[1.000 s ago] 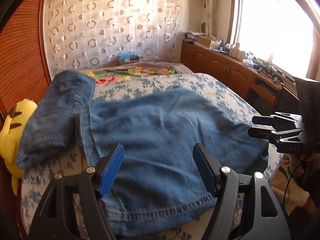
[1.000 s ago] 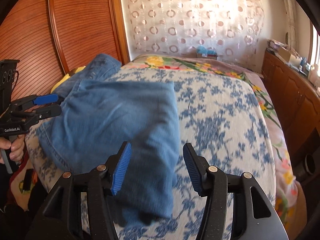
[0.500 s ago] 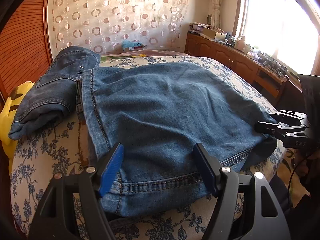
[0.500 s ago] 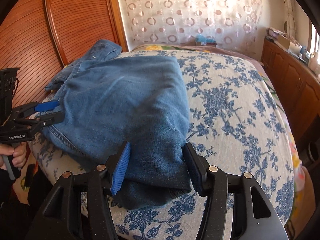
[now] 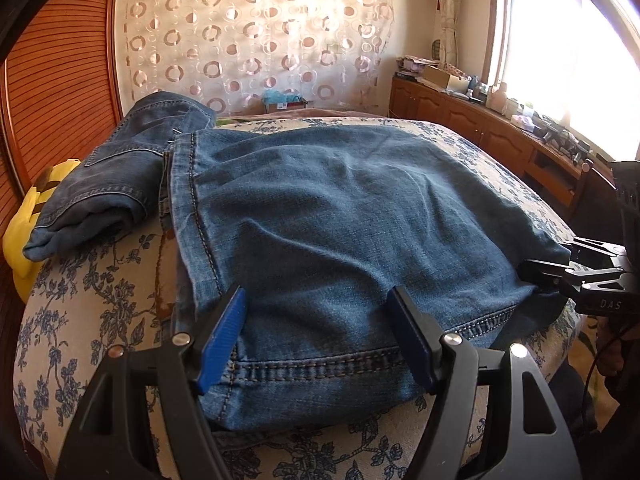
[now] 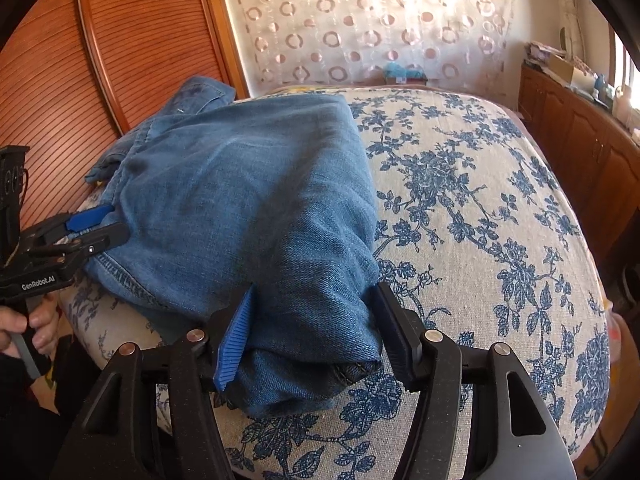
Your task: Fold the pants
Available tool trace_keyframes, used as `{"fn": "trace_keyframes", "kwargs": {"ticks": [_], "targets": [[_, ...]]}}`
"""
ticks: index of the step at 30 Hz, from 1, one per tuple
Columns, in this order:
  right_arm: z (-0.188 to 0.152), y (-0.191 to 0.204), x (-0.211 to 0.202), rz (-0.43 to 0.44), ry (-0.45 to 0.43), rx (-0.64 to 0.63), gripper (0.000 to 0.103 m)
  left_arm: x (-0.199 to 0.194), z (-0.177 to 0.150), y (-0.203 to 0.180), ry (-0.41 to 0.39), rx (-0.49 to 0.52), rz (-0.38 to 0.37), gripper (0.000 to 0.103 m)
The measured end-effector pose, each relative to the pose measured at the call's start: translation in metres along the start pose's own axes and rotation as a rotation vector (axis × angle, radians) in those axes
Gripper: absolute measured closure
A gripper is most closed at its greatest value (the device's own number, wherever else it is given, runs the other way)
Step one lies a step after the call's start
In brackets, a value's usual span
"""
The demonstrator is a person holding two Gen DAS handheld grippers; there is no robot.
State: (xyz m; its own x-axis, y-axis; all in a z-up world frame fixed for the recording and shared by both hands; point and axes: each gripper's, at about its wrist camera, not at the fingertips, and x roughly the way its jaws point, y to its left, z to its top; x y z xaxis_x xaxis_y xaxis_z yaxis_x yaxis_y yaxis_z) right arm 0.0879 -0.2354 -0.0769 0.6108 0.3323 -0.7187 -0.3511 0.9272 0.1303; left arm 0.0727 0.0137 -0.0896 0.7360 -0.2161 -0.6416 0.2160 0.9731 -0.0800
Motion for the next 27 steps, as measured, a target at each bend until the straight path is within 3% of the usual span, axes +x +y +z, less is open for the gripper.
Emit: {"fn": "trace_keyframes", "kwargs": {"ticks": [6,13,20,27], "targets": [[-0.002,0.001,-0.001,-0.011,-0.016,-0.003,0.042,-0.005,-0.004,-0.004,-0.014,0.013,0.022,0.031],[0.000,0.002,0.000,-0.015,0.001,0.014,0.042,-0.017,-0.002,0.002,0.005,0.012,-0.017,0.031],[0.011,0.009,-0.004,0.054,0.021,0.012,0.085,-0.029,0.003,0.008,0.030,0.003,-0.011,0.031],[0.037,0.022,-0.027,0.090,-0.053,0.013,0.089,-0.030,-0.001,0.027,0.057,-0.051,0.023,0.031]]}}
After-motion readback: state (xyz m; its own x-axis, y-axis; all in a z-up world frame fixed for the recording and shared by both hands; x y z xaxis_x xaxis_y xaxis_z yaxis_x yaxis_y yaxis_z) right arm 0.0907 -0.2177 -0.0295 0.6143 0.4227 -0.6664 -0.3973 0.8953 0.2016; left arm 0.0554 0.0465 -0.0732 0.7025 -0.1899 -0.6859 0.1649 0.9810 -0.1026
